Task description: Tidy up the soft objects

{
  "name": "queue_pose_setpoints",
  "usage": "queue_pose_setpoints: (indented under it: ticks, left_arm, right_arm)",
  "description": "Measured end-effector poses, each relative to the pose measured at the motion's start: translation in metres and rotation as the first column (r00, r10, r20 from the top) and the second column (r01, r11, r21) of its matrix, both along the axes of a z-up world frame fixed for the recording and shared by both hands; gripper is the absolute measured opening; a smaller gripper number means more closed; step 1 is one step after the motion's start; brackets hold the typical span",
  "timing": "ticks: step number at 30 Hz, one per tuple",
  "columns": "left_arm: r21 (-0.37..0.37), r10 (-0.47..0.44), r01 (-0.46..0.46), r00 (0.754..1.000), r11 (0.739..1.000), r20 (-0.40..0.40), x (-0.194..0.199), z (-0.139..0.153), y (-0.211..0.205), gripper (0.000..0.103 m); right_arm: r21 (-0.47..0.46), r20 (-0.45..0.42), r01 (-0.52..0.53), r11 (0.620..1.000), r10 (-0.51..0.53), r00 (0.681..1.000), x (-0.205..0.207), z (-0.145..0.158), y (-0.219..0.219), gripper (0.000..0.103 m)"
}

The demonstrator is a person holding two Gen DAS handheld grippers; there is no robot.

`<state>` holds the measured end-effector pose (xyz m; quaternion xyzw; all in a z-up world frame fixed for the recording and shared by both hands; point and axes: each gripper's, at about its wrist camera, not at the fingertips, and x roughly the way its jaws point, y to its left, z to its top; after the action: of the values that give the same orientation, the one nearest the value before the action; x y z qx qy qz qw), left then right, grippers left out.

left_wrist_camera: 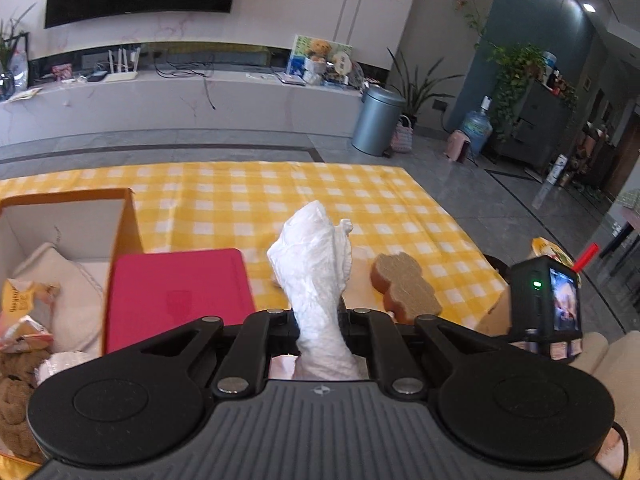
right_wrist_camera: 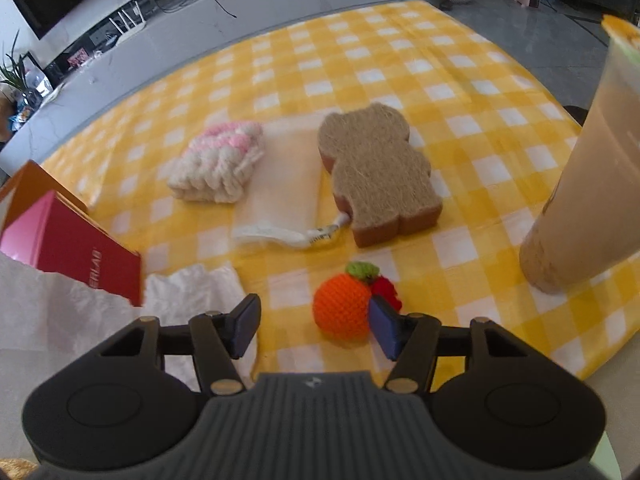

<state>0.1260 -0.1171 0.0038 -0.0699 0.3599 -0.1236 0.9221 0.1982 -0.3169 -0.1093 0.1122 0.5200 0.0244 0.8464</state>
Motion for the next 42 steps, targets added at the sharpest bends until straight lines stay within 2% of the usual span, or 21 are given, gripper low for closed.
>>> queue_pose_setpoints:
  ticks: [5,9,12,15,18,21,24,25,26,27,28,29,32,35,39,42]
  left_arm:
    - [0.000,-0.040,0.040,0.998,0.999,-0.054,0.011,-0.014,-0.025,0.012]
    - [-0.025,-0.084,0.082,0.994,0.996,-0.073,0.017,-0.016,-0.048,0.012]
    - [-0.066,-0.121,0.117,0.991,0.991,-0.056,0.020,-0.011,-0.059,0.012]
    - [-0.119,-0.106,0.099,0.993,0.988,-0.060,0.022,-0.015,-0.060,0.013]
    - [-0.037,-0.061,0.057,0.992,0.998,-0.107,0.029,-0.040,-0.065,0.014]
    - [0.020,-0.033,0.038,0.982,0.999,-0.187,0.041,-0.075,-0.071,0.015]
    - [0.035,-0.012,0.021,0.970,0.999,-0.244,0.051,-0.100,-0.077,0.022]
    - [0.036,-0.004,0.014,0.967,0.999,-0.255,0.053,-0.105,-0.079,0.031]
    - [0.044,0.004,0.008,0.964,0.999,-0.265,0.056,-0.109,-0.082,0.047]
    - [0.055,0.005,0.010,0.962,0.998,-0.273,0.057,-0.112,-0.085,0.057]
    - [0.071,0.003,0.017,0.961,0.997,-0.276,0.058,-0.114,-0.090,0.074]
    - [0.085,-0.006,0.031,0.962,0.996,-0.274,0.059,-0.115,-0.095,0.079]
    - [0.147,-0.027,0.069,0.963,0.987,-0.268,0.058,-0.117,-0.113,0.088]
    - [0.207,-0.020,0.081,0.959,0.975,-0.282,0.062,-0.125,-0.129,0.090]
    - [0.304,0.024,0.071,0.954,0.950,-0.298,0.069,-0.140,-0.146,0.094]
    - [0.321,0.054,0.039,0.960,0.946,-0.275,0.069,-0.144,-0.150,0.099]
  right_arm:
    - [-0.040,0.014,0.011,0.999,-0.011,1.000,0.000,-0.002,-0.005,0.047]
    - [-0.136,-0.011,0.025,0.990,-0.027,1.000,0.003,-0.010,-0.008,0.046]
    - [-0.104,-0.006,0.058,0.993,-0.059,0.998,0.007,-0.016,-0.021,0.043]
    - [-0.056,0.008,0.080,0.995,-0.079,0.997,0.010,-0.015,-0.032,0.043]
    - [-0.043,0.013,0.089,0.995,-0.089,0.996,0.011,-0.016,-0.037,0.042]
    - [-0.040,0.020,0.074,0.996,-0.074,0.997,0.012,-0.014,-0.035,0.042]
    - [-0.032,0.032,0.056,0.998,-0.055,0.998,0.010,-0.012,-0.031,0.042]
    - [-0.029,0.034,0.053,0.998,-0.052,0.998,0.010,-0.011,-0.031,0.042]
    - [-0.027,0.036,0.053,0.998,-0.052,0.998,0.010,-0.011,-0.032,0.042]
    - [-0.025,0.037,0.055,0.998,-0.054,0.998,0.010,-0.011,-0.032,0.042]
    - [-0.024,0.036,0.057,0.998,-0.057,0.998,0.010,-0.011,-0.033,0.042]
    - [-0.025,0.035,0.060,0.998,-0.059,0.998,0.010,-0.011,-0.034,0.042]
    - [-0.028,0.031,0.069,0.997,-0.069,0.997,0.009,-0.012,-0.037,0.042]
    - [-0.023,0.030,0.082,0.996,-0.082,0.996,0.008,-0.012,-0.042,0.042]
    - [-0.020,0.035,0.097,0.995,-0.096,0.995,0.006,-0.010,-0.046,0.042]
    - [-0.015,0.033,0.108,0.994,-0.107,0.994,0.005,-0.010,-0.050,0.042]
